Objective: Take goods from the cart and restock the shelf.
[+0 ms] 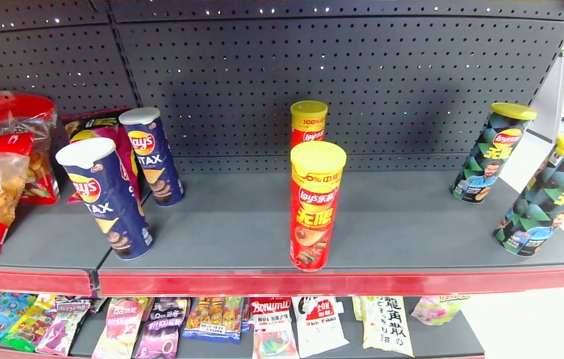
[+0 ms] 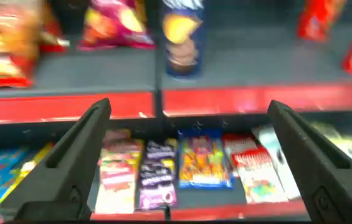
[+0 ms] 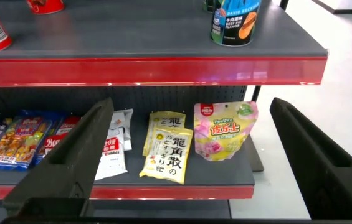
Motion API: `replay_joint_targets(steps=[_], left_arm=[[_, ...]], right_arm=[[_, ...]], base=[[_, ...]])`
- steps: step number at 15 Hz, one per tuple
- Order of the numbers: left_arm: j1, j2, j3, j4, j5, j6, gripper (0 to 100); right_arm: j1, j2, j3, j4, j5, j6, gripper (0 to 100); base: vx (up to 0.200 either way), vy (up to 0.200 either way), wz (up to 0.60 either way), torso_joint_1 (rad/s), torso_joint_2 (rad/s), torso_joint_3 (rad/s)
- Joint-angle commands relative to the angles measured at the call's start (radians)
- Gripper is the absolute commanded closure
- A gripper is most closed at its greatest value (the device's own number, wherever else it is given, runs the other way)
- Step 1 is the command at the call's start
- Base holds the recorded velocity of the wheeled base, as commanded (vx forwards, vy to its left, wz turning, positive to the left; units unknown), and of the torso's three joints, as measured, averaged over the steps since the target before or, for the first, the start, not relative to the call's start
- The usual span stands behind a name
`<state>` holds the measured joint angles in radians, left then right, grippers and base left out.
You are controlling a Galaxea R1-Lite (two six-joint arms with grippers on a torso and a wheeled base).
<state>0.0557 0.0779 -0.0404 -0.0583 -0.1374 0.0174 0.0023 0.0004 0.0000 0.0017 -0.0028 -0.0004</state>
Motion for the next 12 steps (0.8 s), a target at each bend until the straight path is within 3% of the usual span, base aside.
replay_joint_targets(steps=[1,3,4,5,7,9,12], left_arm=[[-0.001,0.002,0.037,0.026,0.001,0.026,0],[-0.001,0.005,0.037,0.021,0.01,0.042,0],[-0.001,0.002,0.04,0.046,0.052,0.052,0],[-0.001,0.002,0.039,0.06,0.121,0.029,0],[-0.002,0.005,0.037,0.061,0.108,-0.028,0],[-0.054,-0.059,0.037,0.061,0.104,-0.021,0],[-0.053,-0.075,0.037,0.061,0.104,-0.017,0]], right_arm=[[0.001,0.0,0.0,0.0,0.0,0.0,0],[0.001,0.0,0.0,0.0,0.0,-0.001,0],[0.001,0.0,0.0,0.0,0.0,-0.001,0],[0.001,0.0,0.0,0.0,0.0,-0.001,0],[0.001,0.0,-0.002,0.0,0.0,0.0,0],[0.001,0.0,0.0,0.0,0.0,0.0,0],[0.001,0.0,0.0,0.0,0.0,-0.001,0]], base=[[0.0,0.0,0.0,0.0,0.0,0.0],[0.0,0.0,0.0,0.0,0.0,0.0],[0.0,0.0,0.0,0.0,0.0,0.0],[0.0,0.0,0.0,0.0,0.0,0.0],[0.0,0.0,0.0,0.0,0.0,0.0],[0.0,0.0,0.0,0.0,0.0,0.0],[0.0,0.0,0.0,0.0,0.0,0.0]])
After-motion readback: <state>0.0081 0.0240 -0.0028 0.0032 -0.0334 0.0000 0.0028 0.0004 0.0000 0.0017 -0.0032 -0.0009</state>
